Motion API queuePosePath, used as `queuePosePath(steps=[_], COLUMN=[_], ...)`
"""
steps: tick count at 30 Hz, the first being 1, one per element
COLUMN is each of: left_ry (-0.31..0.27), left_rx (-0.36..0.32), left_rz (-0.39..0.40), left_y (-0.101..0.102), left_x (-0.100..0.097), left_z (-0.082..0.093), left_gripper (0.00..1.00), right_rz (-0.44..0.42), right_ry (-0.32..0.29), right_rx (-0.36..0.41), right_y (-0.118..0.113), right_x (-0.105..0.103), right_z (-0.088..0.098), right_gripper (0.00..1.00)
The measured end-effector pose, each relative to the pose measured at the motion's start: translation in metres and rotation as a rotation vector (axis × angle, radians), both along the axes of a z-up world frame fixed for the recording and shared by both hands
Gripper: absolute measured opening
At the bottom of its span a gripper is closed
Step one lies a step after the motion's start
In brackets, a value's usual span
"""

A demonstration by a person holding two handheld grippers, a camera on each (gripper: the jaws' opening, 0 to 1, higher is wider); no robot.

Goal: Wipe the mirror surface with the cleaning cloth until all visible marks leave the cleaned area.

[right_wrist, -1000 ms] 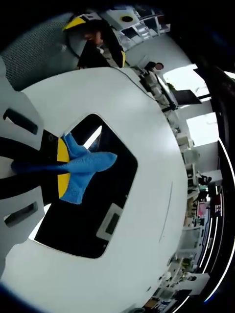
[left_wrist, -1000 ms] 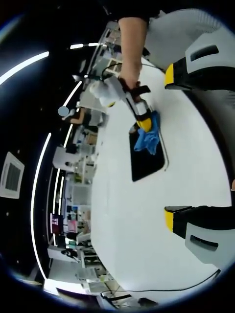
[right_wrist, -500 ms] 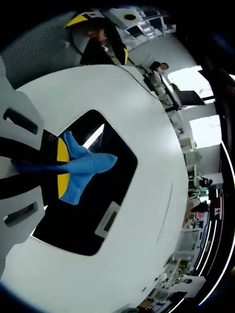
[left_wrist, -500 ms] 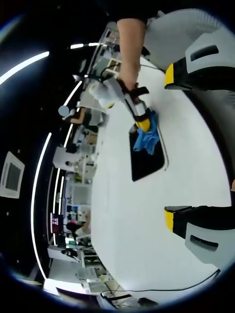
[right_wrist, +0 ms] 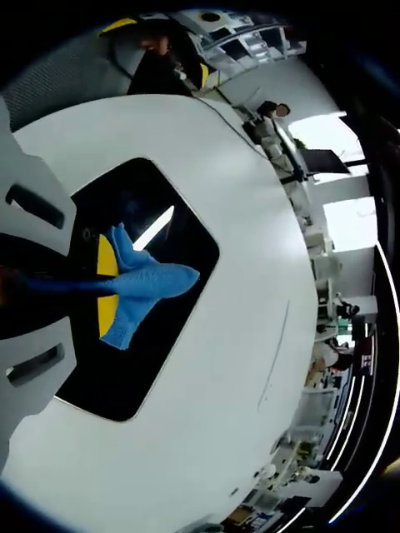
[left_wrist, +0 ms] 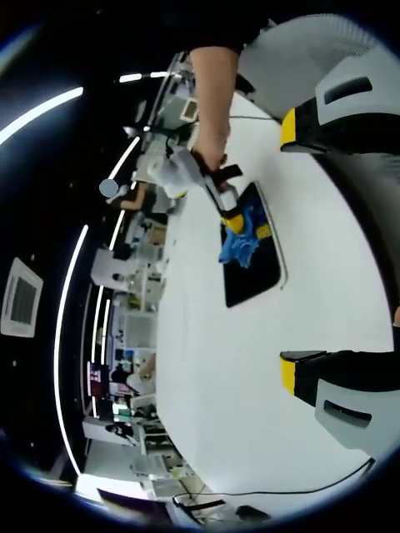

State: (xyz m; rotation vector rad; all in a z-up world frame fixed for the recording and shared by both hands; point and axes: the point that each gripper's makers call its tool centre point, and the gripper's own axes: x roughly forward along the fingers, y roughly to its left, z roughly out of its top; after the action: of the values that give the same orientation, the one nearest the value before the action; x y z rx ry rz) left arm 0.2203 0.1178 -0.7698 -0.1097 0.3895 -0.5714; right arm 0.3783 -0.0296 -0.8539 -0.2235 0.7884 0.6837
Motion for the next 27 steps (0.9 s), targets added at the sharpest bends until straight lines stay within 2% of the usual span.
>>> queuePosePath(steps=[6, 14, 22, 27], left_ry=[-0.008, -0.011, -0.006, -0.008], left_rx=[-0.001, -0.001, 0.012, 0.01], left_rz=[0.004, 0.004, 0.011, 0.013], left_y=[0.001, 0.0, 0.003, 0.003], left_x=[0.0, 0.0, 0.0, 0.0], left_z=[0.001, 0.002, 0.001, 0.001], left_gripper=[0.99, 0.99, 0.99, 0.99], right_rz=[-0.032, -0.035, -0.041, -0.033], right_ry=[-0.017, -0.028, -0.013, -0.003], right_rx=[0.009, 0.0, -0.022, -0.033], right_y=[-0.002, -0.002, -0.003, -0.001], right_x=[0.016, 0.032, 0.054, 0.048], right_z=[0.0, 0.001, 0.001, 0.001], right_gripper=[0.0, 0.0, 0.0, 0.0])
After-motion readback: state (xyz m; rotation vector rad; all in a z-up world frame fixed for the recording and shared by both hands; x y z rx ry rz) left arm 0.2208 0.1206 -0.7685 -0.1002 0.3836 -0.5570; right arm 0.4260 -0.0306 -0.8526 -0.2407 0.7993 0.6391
